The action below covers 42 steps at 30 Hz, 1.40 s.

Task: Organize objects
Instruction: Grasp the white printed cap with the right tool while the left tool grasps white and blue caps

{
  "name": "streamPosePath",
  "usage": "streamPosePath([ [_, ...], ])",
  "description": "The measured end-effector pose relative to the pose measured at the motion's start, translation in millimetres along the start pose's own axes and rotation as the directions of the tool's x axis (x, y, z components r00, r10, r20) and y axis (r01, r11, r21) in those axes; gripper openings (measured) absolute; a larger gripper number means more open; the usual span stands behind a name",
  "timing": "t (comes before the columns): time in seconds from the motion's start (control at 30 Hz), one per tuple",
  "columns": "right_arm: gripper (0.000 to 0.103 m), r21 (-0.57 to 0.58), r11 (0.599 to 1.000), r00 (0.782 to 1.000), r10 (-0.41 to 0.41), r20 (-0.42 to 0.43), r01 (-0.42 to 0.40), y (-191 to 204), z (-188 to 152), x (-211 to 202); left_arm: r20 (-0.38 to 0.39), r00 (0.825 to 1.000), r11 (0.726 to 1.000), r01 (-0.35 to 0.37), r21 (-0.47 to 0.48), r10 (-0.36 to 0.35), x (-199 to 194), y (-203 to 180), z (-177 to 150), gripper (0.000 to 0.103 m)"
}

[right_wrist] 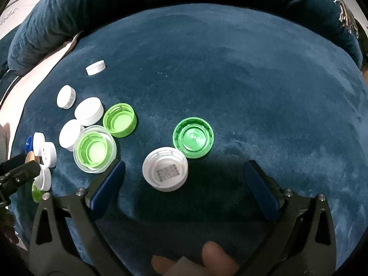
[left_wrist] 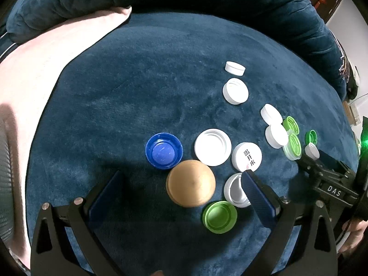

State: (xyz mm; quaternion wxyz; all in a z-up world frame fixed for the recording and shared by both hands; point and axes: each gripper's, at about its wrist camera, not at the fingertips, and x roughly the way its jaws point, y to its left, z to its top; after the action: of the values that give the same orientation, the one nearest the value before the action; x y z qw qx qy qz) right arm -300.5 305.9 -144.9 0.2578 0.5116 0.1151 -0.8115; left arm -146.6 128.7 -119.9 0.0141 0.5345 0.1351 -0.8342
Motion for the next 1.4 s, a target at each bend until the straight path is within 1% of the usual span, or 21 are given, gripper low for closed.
streamPosePath([
  [0.2,0.103,0.021,0.999,1.000,0.026,0.015,-0.026,-5.5,-1.5,-6.9,0.000,1.000,1.000,0.007,-0.010,-0.007,0.0,0.7,1.3,0.102],
  [0.27,0.099,0.028,0.999,0.999,0.023,0.025,-0.024,-4.7,-1.4,-8.4,0.000,1.000,1.000,0.008,-0.012,-0.008,0.5,-0.7,1.7,0.102],
  [0.33,0.079,0.030,1.000,0.999,0.001,0.044,-0.002,-4.4,-2.7,-11.5,0.000,1.000,1.000,0.010,-0.013,-0.010,0.2,0.1,0.6,0.102],
  [0.37,0.072,0.029,1.000,0.999,-0.009,0.053,0.008,-4.6,-2.6,-12.9,0.000,1.000,1.000,0.010,-0.013,-0.010,0.7,-1.1,1.0,0.102],
  [0.43,0.041,0.024,1.000,0.998,-0.012,0.062,0.010,-3.5,-1.7,-15.4,0.001,1.000,1.000,0.012,-0.015,-0.012,0.3,-1.2,0.9,0.102],
  [0.47,0.036,0.011,1.000,0.998,-0.013,0.059,0.013,-2.8,-1.0,-15.9,0.002,1.000,1.000,0.015,-0.018,-0.015,0.3,-1.1,1.3,0.102],
  [0.5,0.034,0.008,1.000,0.998,-0.025,0.055,0.024,-2.3,-0.4,-16.2,0.002,1.000,1.000,0.017,-0.019,-0.017,-0.3,-0.5,1.0,0.102],
  [0.6,0.031,0.019,1.000,0.999,-0.011,0.052,0.010,-4.3,-0.6,-17.3,0.005,1.000,0.999,0.024,-0.024,-0.024,-0.8,0.5,1.1,0.102],
  [0.73,0.031,0.042,0.999,0.999,0.012,0.042,-0.014,-7.7,-1.9,-22.9,0.022,0.999,1.000,0.026,-0.017,-0.026,-3.5,1.1,3.3,0.102],
  [0.9,0.031,0.079,0.996,0.999,0.037,0.035,-0.039,-10.3,-8.0,-33.5,0.070,0.998,0.996,-0.009,0.087,0.003,-8.1,-13.1,9.5,0.102],
  [1.03,0.031,0.094,0.994,0.998,0.058,0.028,-0.060,-9.1,-9.6,-38.7,0.092,0.996,0.989,-0.026,0.146,0.013,0.5,-22.6,17.3,0.101],
  [1.07,0.031,0.091,0.994,0.998,0.062,0.028,-0.064,-8.5,-9.6,-39.3,0.092,0.996,0.988,-0.031,0.153,0.017,5.3,-23.1,19.9,0.098],
  [1.1,0.031,0.088,0.994,0.998,0.065,0.027,-0.067,-8.0,-9.6,-39.7,0.086,0.996,0.988,-0.022,0.151,0.009,9.2,-22.7,22.3,0.096],
  [1.17,0.031,0.085,0.994,0.997,0.073,0.027,-0.075,-9.0,-9.5,-41.0,0.081,0.996,0.990,0.014,0.139,-0.026,11.3,-19.9,24.1,0.078],
  [1.2,0.031,0.083,0.994,0.997,0.074,0.027,-0.076,-8.9,-9.8,-41.5,0.082,0.996,0.990,0.016,0.139,-0.028,9.5,-18.4,23.6,0.072],
  [1.23,0.031,0.082,0.994,0.997,0.075,0.027,-0.077,-9.3,-10.4,-42.5,0.088,0.996,0.989,0.009,0.150,-0.023,7.2,-19.1,23.2,0.061],
  [1.3,0.031,0.082,0.993,0.997,0.079,0.026,-0.080,-9.8,-11.8,-43.0,0.081,0.996,0.985,0.033,0.172,-0.047,6.4,-22.5,22.0,0.055],
  [1.37,0.031,0.080,0.994,0.997,0.077,0.024,-0.079,-9.3,-11.2,-42.3,0.070,0.995,0.983,0.058,0.173,-0.071,6.0,-21.2,20.1,0.039],
  [1.4,0.031,0.080,0.994,0.997,0.075,0.024,-0.077,-8.7,-11.0,-42.5,0.070,0.995,0.983,0.059,0.173,-0.072,5.1,-20.3,19.5,0.037],
])
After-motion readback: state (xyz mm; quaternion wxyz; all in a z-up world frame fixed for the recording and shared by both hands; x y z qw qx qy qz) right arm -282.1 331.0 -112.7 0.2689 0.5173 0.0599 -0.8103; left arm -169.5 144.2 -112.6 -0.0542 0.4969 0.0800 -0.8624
